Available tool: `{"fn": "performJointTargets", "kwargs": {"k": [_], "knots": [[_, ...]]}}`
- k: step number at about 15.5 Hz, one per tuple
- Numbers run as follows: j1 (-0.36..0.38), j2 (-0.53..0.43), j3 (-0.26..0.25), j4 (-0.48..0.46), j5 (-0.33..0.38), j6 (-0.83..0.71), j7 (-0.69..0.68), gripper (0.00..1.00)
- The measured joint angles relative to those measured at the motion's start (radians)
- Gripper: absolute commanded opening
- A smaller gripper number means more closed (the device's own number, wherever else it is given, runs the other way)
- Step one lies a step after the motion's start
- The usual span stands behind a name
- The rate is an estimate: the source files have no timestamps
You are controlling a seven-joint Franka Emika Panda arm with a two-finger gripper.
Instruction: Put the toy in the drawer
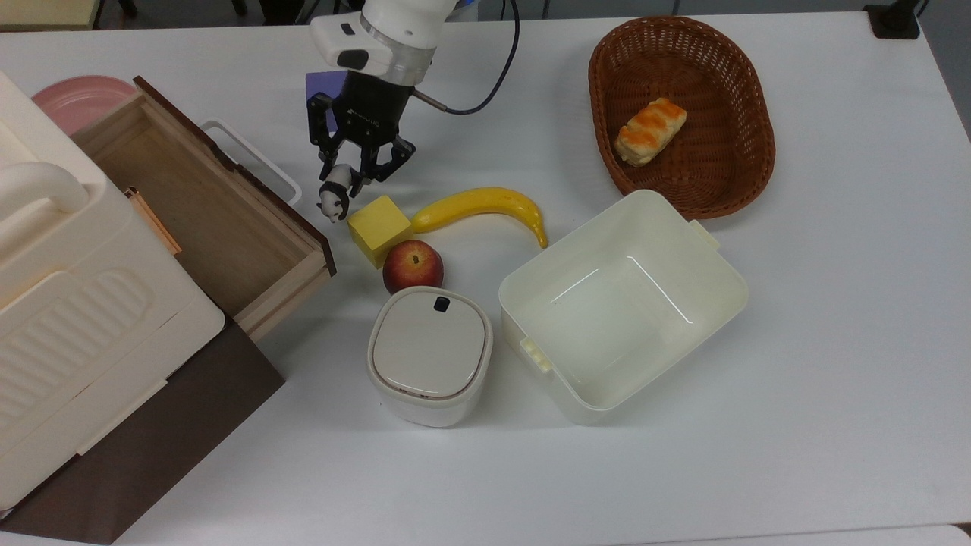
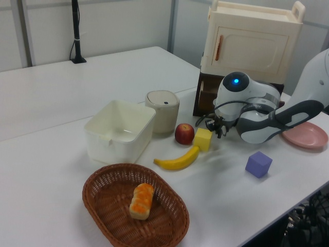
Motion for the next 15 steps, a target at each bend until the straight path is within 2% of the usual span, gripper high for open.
{"fn": "performJointTargets", "kwargs": {"k": [5,10,15], "knots": [[0.011,-0.037,0.006,0.022,0.019,0.008,0.0,0.0],[0.036,-0.046,0.051,0.108,0.101,0.009,0.0,0.0],[0.036,-0.054,0.054,0.192,0.156,0.009,-0.002,0.0]]}}
